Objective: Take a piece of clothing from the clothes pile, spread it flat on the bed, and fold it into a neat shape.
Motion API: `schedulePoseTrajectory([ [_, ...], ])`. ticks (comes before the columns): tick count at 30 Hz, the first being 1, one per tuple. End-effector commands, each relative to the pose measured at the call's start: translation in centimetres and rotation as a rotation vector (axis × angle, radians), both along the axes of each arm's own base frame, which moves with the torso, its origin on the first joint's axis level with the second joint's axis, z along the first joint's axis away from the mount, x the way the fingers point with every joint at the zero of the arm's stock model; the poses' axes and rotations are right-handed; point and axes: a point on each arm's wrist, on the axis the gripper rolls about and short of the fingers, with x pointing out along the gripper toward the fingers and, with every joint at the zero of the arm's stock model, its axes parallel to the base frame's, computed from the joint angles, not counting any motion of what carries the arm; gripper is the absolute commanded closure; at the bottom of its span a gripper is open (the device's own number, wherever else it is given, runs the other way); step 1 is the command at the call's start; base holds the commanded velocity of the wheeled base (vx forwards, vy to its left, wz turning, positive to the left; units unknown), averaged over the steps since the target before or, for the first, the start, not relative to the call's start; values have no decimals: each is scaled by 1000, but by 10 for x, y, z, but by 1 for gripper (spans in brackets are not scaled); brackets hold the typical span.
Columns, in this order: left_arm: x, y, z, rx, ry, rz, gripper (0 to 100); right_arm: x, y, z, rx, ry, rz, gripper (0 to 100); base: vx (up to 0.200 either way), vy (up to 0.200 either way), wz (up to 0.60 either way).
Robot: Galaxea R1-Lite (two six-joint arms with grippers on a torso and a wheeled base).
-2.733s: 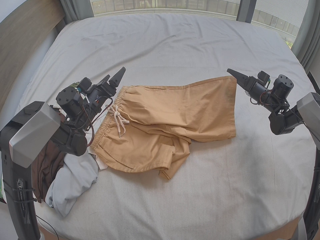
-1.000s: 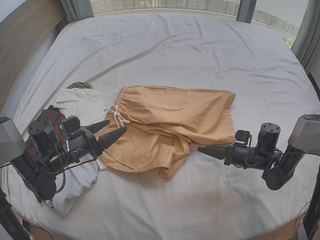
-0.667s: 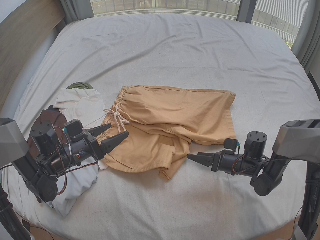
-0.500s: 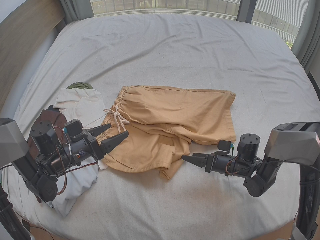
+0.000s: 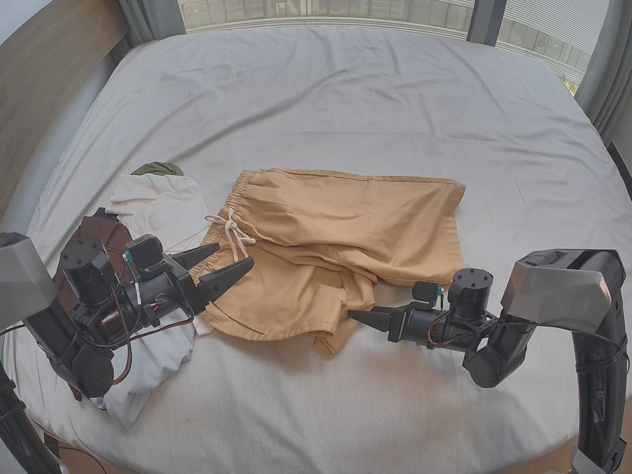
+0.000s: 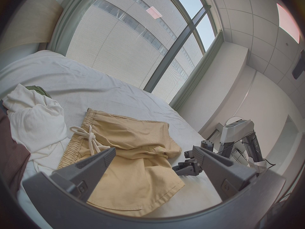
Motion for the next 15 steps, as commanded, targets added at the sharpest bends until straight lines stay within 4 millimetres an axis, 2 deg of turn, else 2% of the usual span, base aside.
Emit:
schedulePoseTrajectory([
  [1,0,0,-2,2,8,0,0,3,2,-6,-3,7,2,100,0,0,0],
  [11,1,-1,-5,4,17,-2,0,4,2,-7,2,-4,1,100,0,0,0],
  [15,2,-1,-8,6,26,0,0,-10,-4,2,-1,-11,-15,100,0,0,0],
])
